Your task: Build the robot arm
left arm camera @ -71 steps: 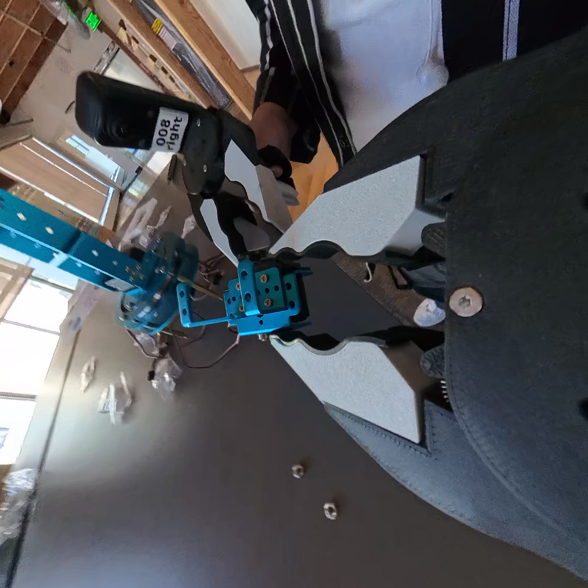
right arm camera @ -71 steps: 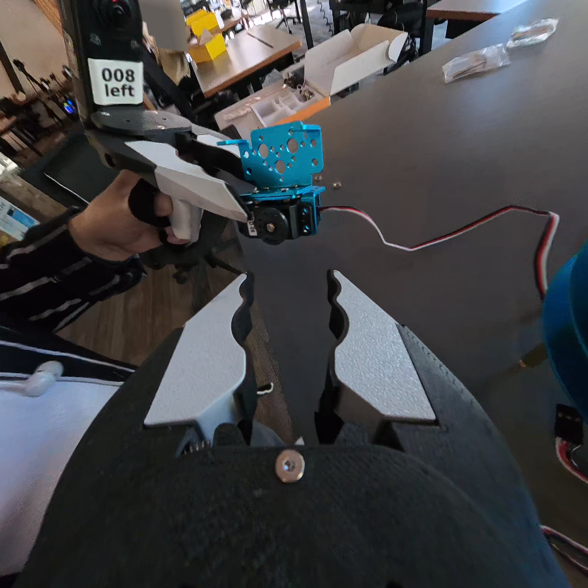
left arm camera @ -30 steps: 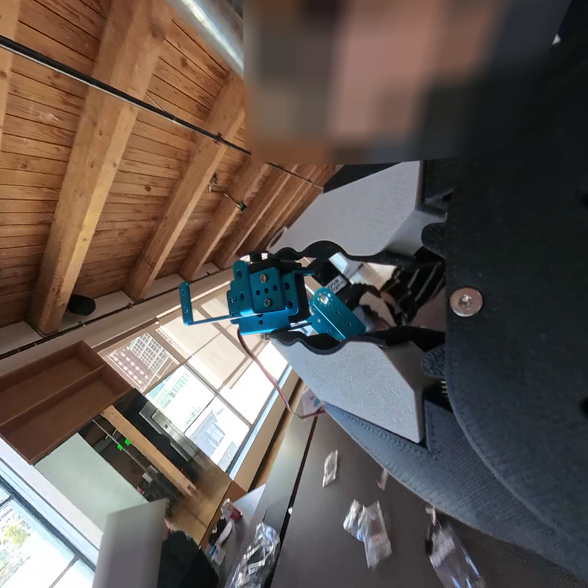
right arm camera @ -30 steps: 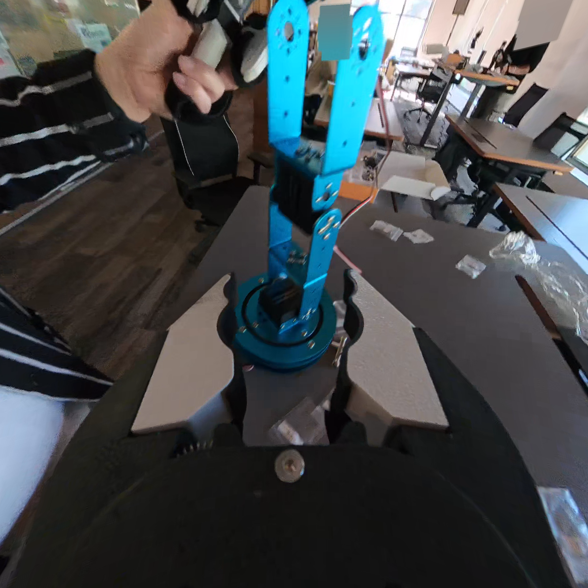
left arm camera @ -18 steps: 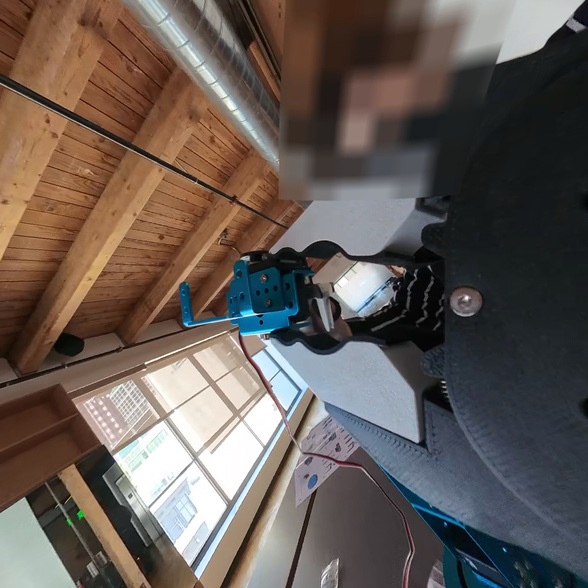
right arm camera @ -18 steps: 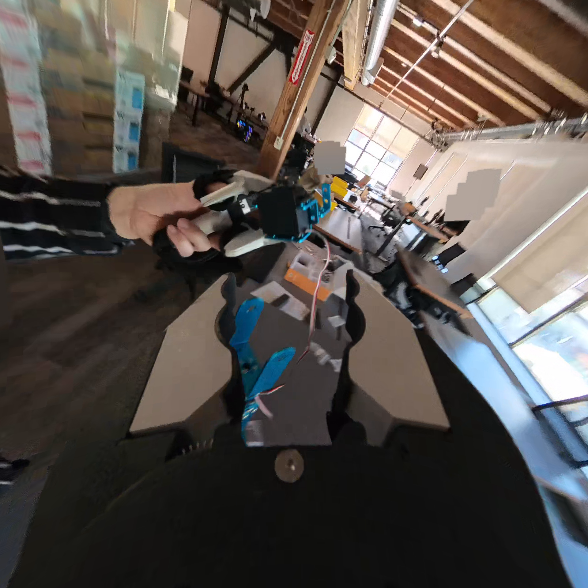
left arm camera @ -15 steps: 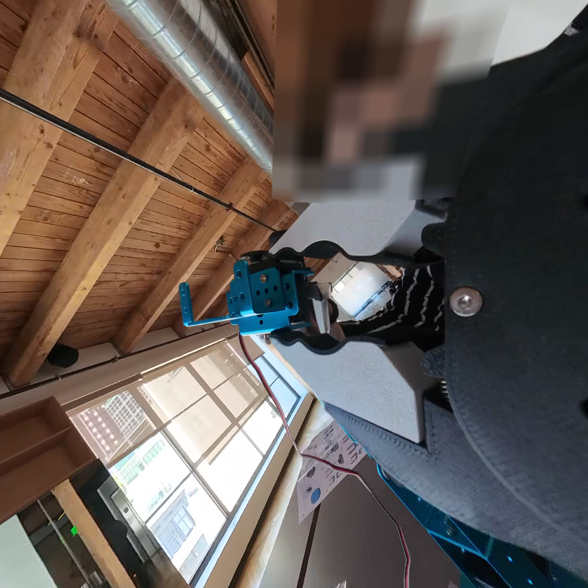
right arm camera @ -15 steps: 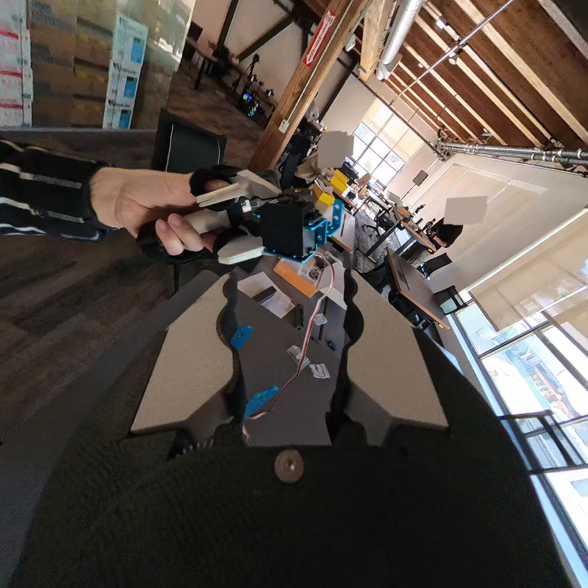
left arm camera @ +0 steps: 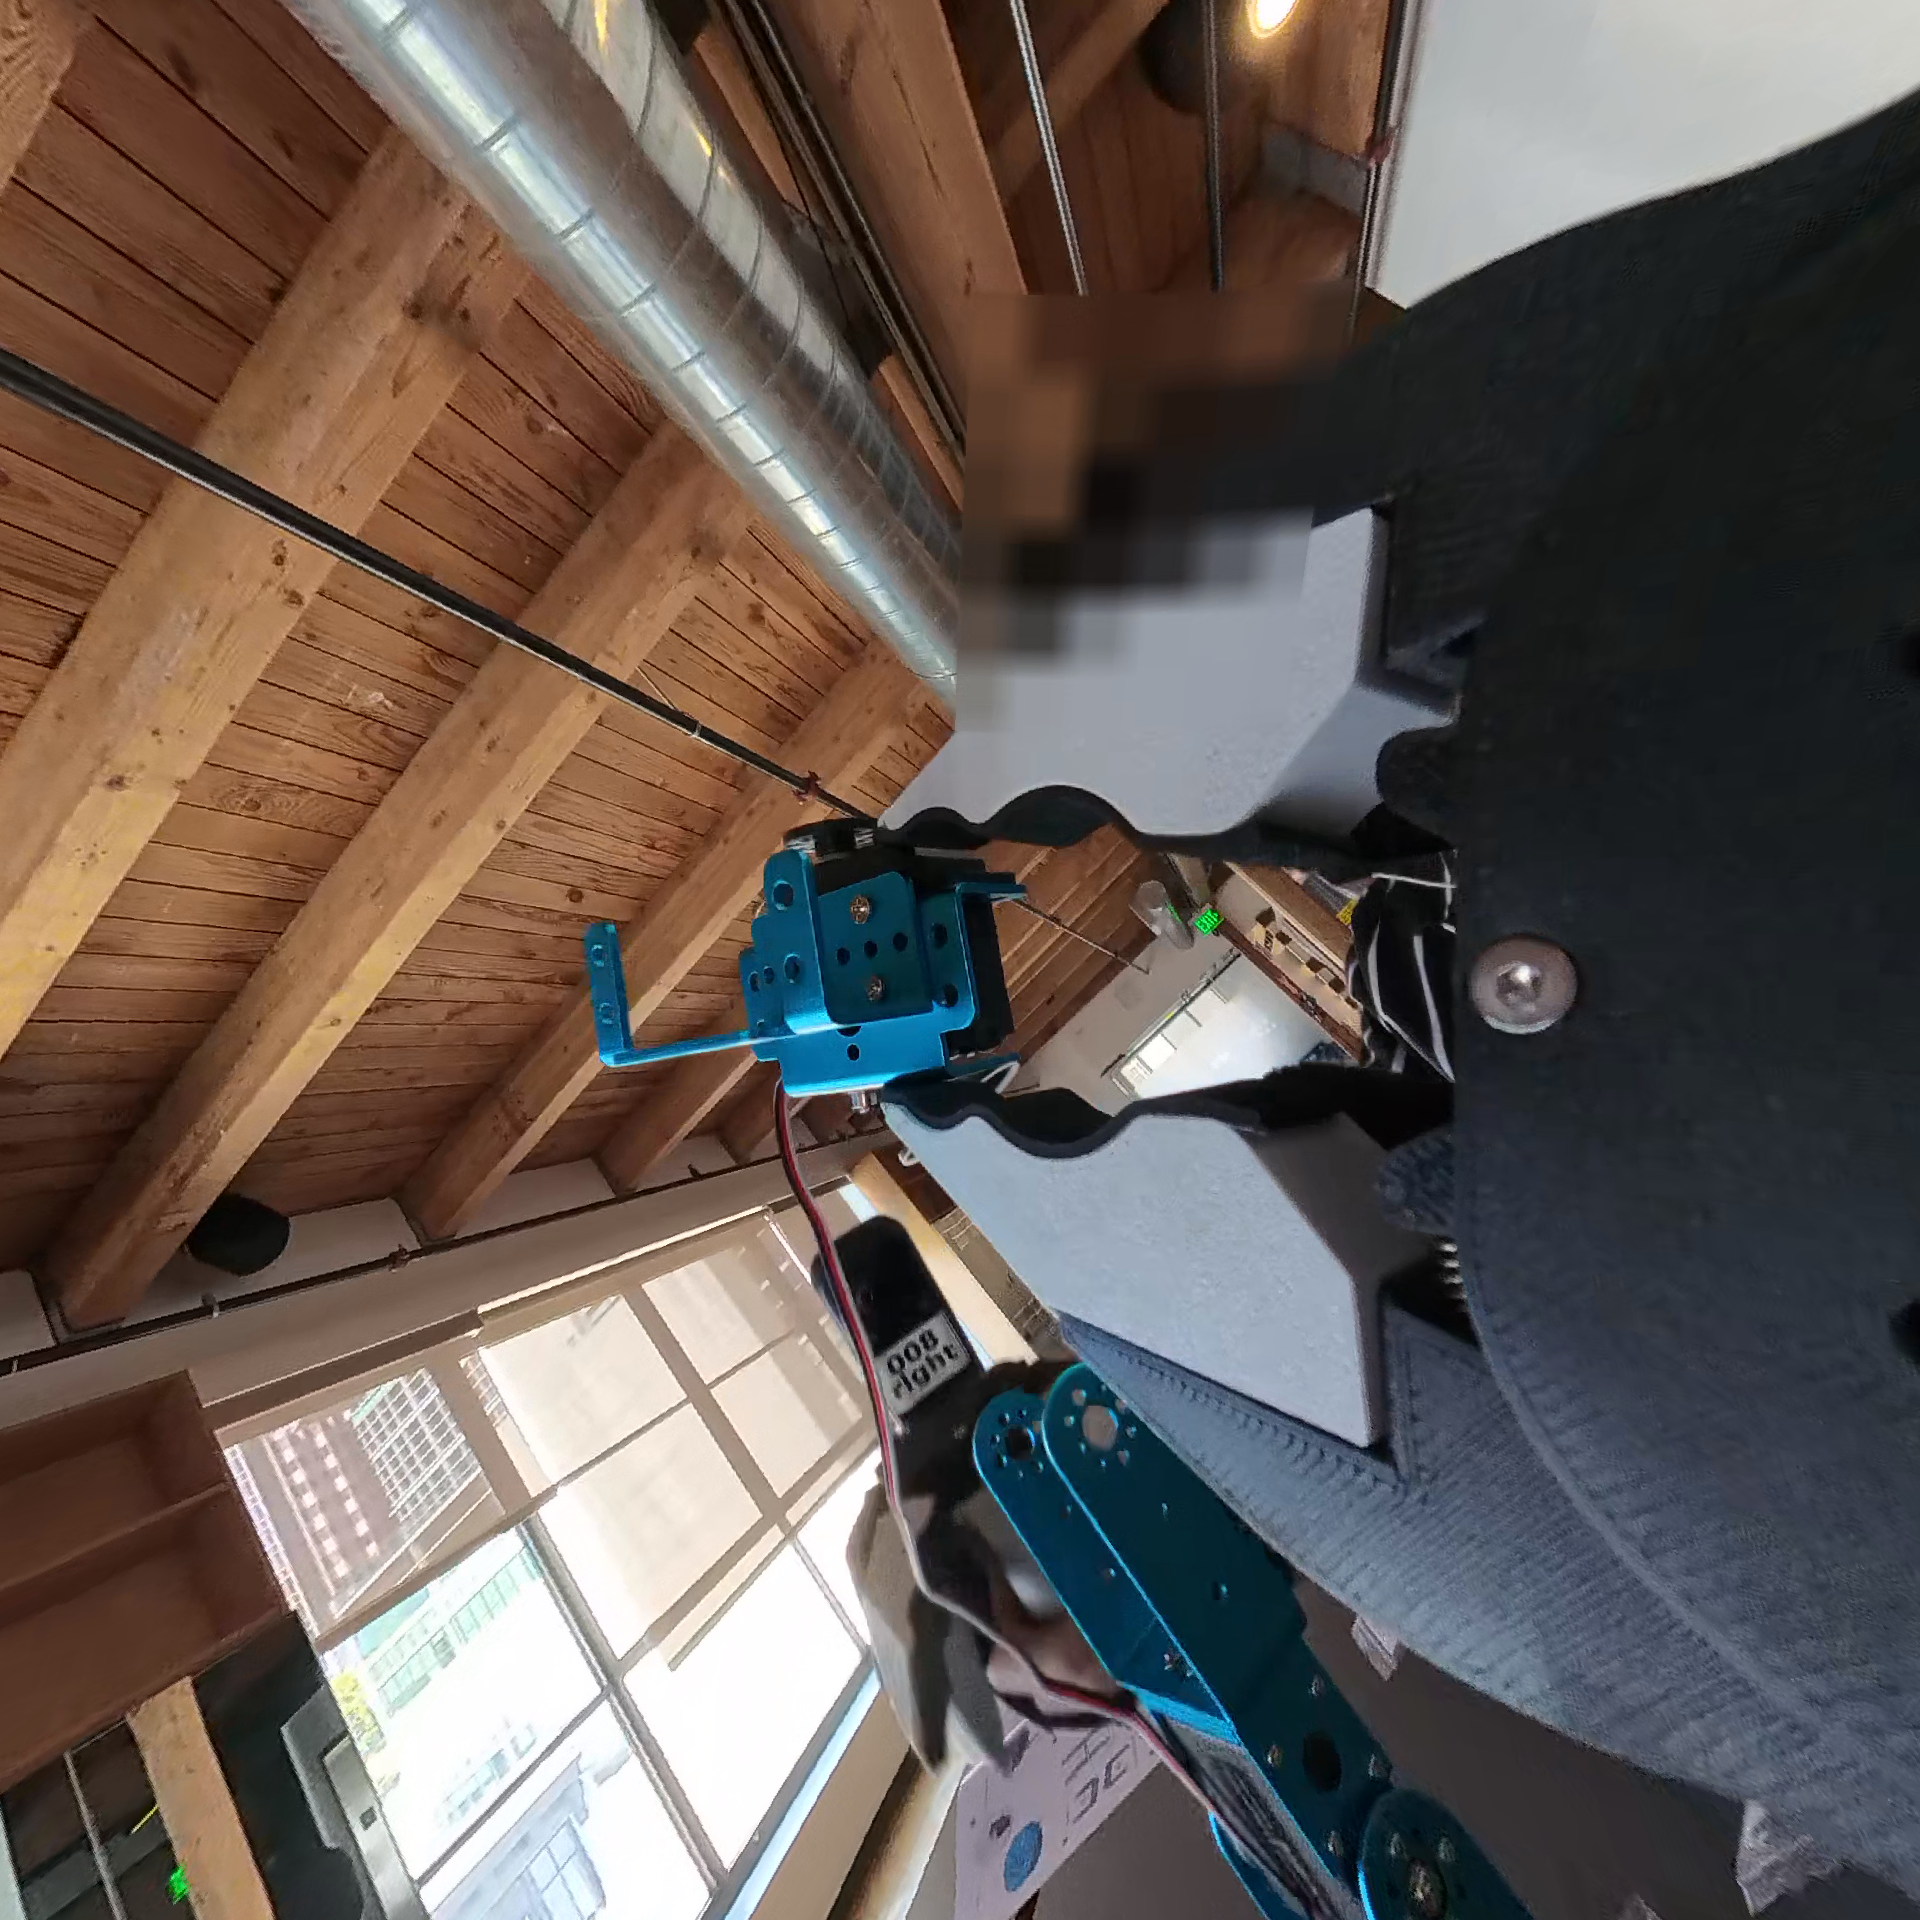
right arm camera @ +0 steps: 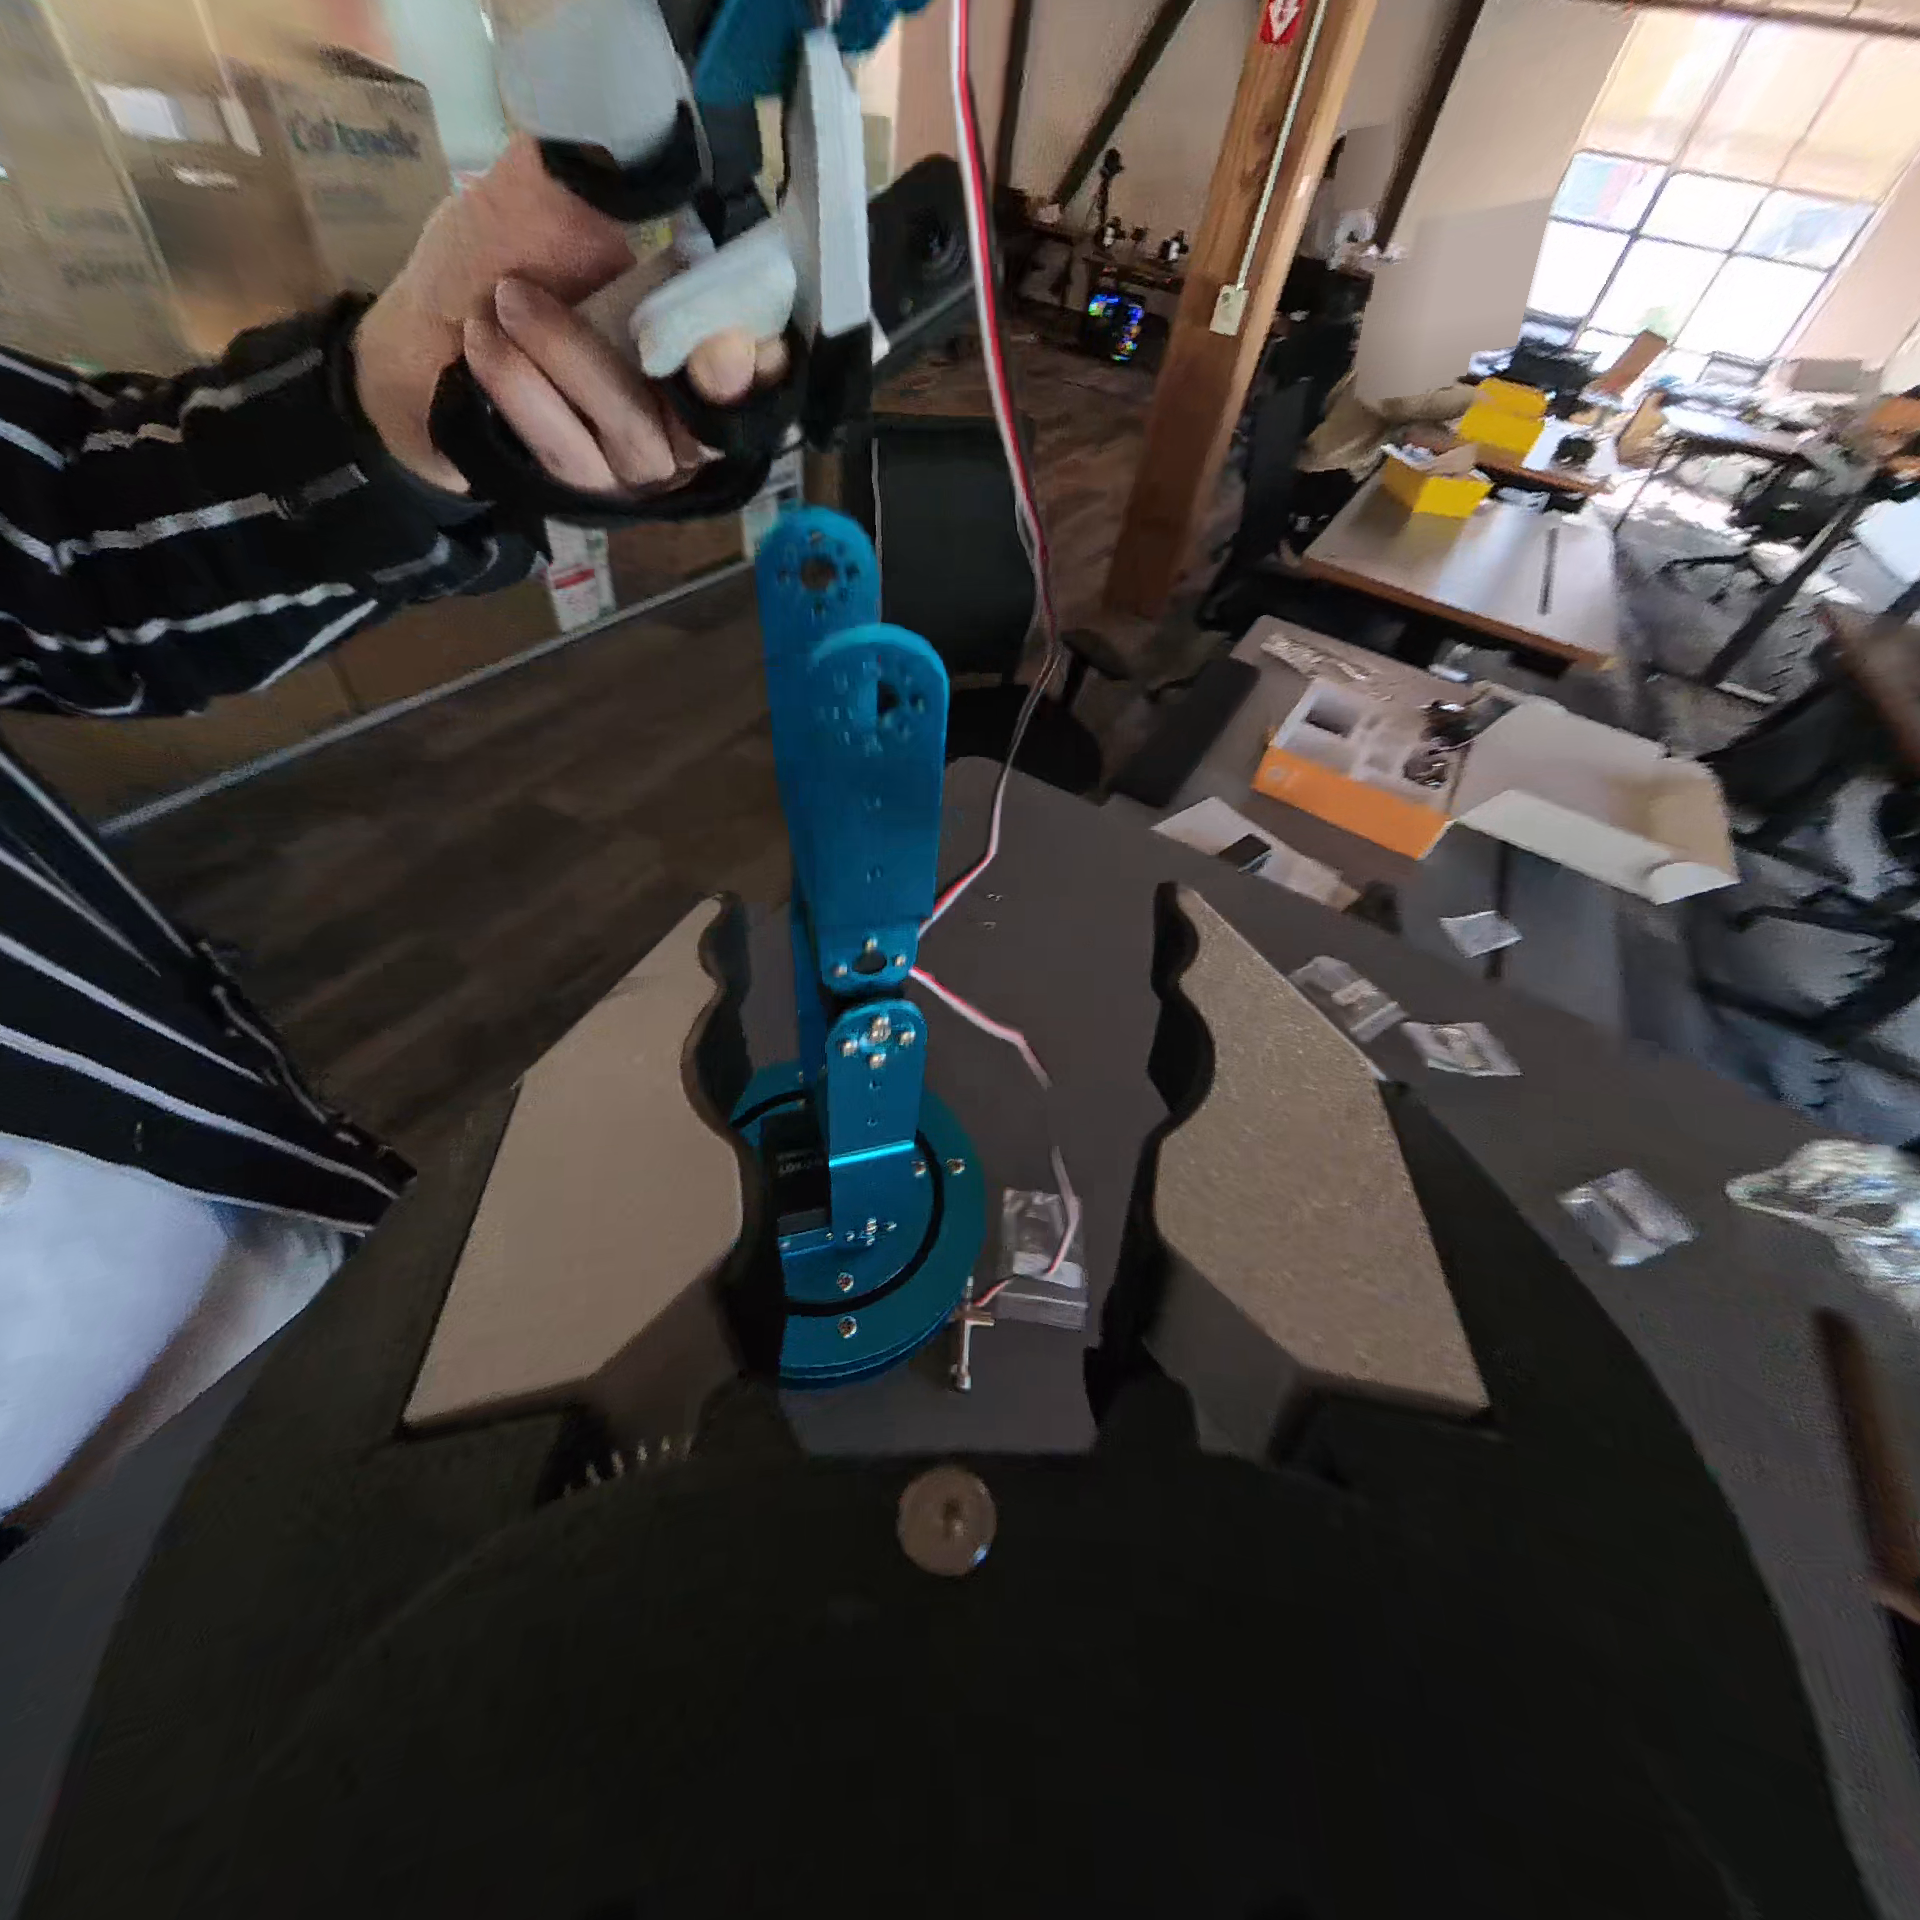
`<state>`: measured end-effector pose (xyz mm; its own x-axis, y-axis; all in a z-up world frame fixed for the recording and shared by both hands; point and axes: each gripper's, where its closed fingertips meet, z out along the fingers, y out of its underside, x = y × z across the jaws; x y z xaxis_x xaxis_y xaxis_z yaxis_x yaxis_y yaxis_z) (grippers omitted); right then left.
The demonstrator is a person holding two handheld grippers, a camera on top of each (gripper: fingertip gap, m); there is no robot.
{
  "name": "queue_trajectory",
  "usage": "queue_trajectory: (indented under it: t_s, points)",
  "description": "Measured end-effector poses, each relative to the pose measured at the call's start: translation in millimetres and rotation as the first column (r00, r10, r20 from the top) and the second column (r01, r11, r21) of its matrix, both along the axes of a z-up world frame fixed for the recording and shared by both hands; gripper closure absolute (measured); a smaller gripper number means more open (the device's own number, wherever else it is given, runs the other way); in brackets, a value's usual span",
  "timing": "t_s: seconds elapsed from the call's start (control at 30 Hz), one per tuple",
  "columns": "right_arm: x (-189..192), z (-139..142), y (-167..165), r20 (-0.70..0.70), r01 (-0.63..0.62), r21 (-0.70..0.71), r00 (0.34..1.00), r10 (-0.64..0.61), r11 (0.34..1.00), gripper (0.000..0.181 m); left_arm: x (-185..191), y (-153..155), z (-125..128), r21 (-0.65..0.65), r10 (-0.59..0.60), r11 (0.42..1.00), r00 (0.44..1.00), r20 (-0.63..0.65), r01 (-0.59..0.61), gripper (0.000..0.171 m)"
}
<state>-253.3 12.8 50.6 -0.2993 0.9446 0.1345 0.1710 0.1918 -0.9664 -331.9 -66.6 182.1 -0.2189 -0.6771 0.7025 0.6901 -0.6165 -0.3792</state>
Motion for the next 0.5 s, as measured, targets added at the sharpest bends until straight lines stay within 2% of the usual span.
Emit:
queue_trajectory:
  t_s: [0.03, 0.17, 0.33, 0.43, 0.5]
  points:
    - [-2, -8, -1, 0.007, -0.019, -0.019, 1.0, 0.019, 1.0, 0.102, 1, 2, -1, -0.005, 0.0, 1.0, 1.0, 0.004, 0.0, 0.128]
    - [-7, -29, -13, 0.03, -0.104, -0.06, 0.994, 0.106, 0.993, 0.106, 3, 11, -5, -0.018, 0.017, 1.0, 1.0, 0.021, -0.016, 0.128]
    - [-5, -27, -23, 0.005, -0.171, -0.052, 0.985, 0.172, 0.984, 0.117, 0, 17, -7, -0.028, 0.046, 0.999, 0.999, 0.026, -0.045, 0.129]
    - [-6, -25, -9, -0.001, -0.117, 0.002, 0.993, 0.117, 0.993, 0.121, -8, 19, -2, -0.017, 0.075, 0.997, 0.996, 0.04, -0.074, 0.129]
    - [2, -11, -2, -0.049, -0.105, -0.034, 0.993, 0.104, 0.994, 0.121, -15, 21, 4, -0.007, 0.1, 0.995, 0.994, 0.051, -0.1, 0.129]
